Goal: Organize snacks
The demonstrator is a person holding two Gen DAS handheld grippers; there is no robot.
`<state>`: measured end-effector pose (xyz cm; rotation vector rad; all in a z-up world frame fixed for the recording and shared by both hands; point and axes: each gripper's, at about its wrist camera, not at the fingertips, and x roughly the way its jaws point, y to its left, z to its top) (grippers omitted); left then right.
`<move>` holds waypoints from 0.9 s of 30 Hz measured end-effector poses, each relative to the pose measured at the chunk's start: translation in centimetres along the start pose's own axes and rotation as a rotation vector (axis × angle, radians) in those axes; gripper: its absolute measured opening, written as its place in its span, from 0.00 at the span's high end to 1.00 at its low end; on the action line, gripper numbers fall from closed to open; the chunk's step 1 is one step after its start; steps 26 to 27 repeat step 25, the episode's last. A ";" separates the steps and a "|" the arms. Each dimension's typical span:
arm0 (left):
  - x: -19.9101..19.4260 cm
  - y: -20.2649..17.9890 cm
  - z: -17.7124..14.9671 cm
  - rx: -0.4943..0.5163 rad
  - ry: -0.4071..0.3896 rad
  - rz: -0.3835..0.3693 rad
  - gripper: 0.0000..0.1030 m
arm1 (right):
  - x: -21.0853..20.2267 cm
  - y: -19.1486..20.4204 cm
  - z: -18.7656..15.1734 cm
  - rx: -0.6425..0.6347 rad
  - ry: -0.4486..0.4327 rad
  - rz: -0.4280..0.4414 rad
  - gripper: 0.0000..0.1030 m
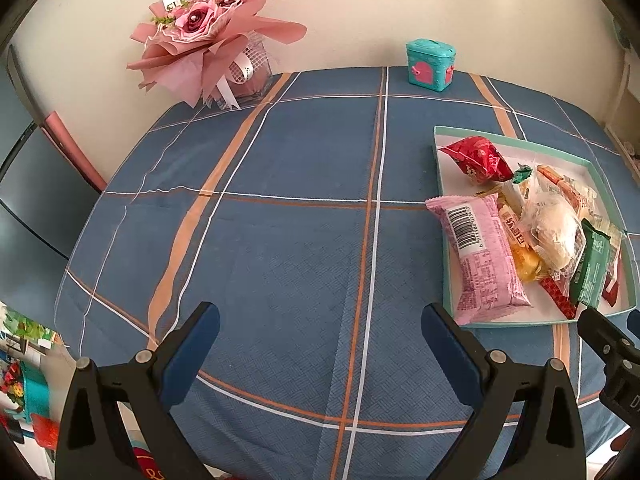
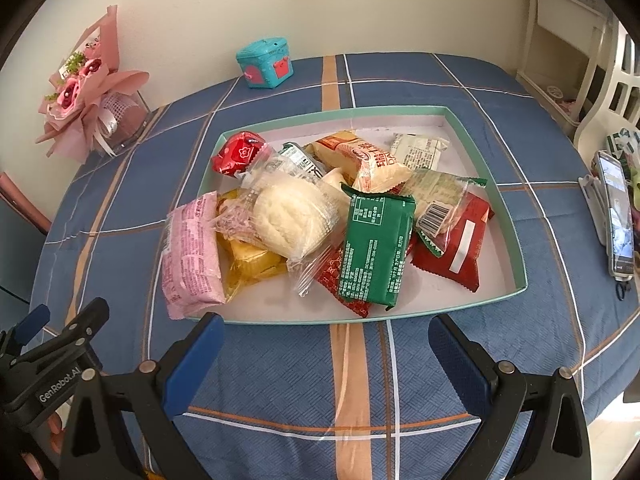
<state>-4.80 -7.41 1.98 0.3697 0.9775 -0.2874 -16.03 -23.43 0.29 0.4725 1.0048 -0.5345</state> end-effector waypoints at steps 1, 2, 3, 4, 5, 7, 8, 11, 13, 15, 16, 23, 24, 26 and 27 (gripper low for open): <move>0.0 0.0 0.0 -0.002 0.000 0.000 0.02 | 0.0 0.0 0.0 -0.001 0.001 0.000 0.00; 0.0 0.0 0.0 -0.004 0.000 0.000 0.02 | 0.1 0.0 0.0 -0.001 0.001 0.000 0.00; 0.0 0.1 0.0 -0.004 0.000 -0.002 0.02 | 0.1 0.0 0.0 -0.002 0.002 0.000 0.00; 0.0 0.1 0.0 -0.005 0.001 -0.002 0.02 | 0.1 0.0 0.0 -0.003 0.002 0.000 0.00; 0.0 0.1 0.0 -0.006 0.001 -0.003 0.02 | 0.1 0.0 0.0 -0.004 0.002 0.000 0.00; 0.0 0.2 0.0 -0.005 0.001 -0.003 0.02 | 0.1 0.1 0.0 -0.003 0.003 -0.001 0.00; 0.0 0.2 0.0 -0.004 0.001 -0.004 0.02 | 0.1 0.1 0.0 -0.004 0.005 -0.002 0.00; 0.0 0.3 0.0 -0.003 -0.002 -0.005 0.02 | 0.2 0.1 -0.1 -0.007 0.007 -0.002 0.00; 0.1 0.3 0.0 -0.003 -0.001 -0.003 0.02 | 0.2 0.1 -0.1 -0.007 0.006 -0.002 0.00; 0.1 0.3 0.0 -0.003 0.001 -0.002 0.02 | 0.2 0.1 -0.1 -0.007 0.007 -0.003 0.00; 0.1 0.3 0.0 -0.003 0.000 -0.002 0.02 | 0.2 0.1 -0.1 -0.007 0.008 -0.003 0.00; -0.2 0.3 -0.1 -0.008 -0.015 0.012 0.02 | 0.2 0.1 -0.1 -0.006 0.009 -0.004 0.00; -0.2 0.3 -0.1 -0.010 -0.014 0.011 0.02 | 0.2 0.1 -0.1 -0.006 0.009 -0.004 0.00; -0.1 0.4 -0.1 -0.013 -0.012 0.009 0.02 | 0.2 0.1 -0.1 -0.007 0.009 -0.004 0.00; -0.1 0.4 -0.1 -0.013 -0.012 0.009 0.02 | 0.2 0.1 -0.1 -0.007 0.009 -0.004 0.00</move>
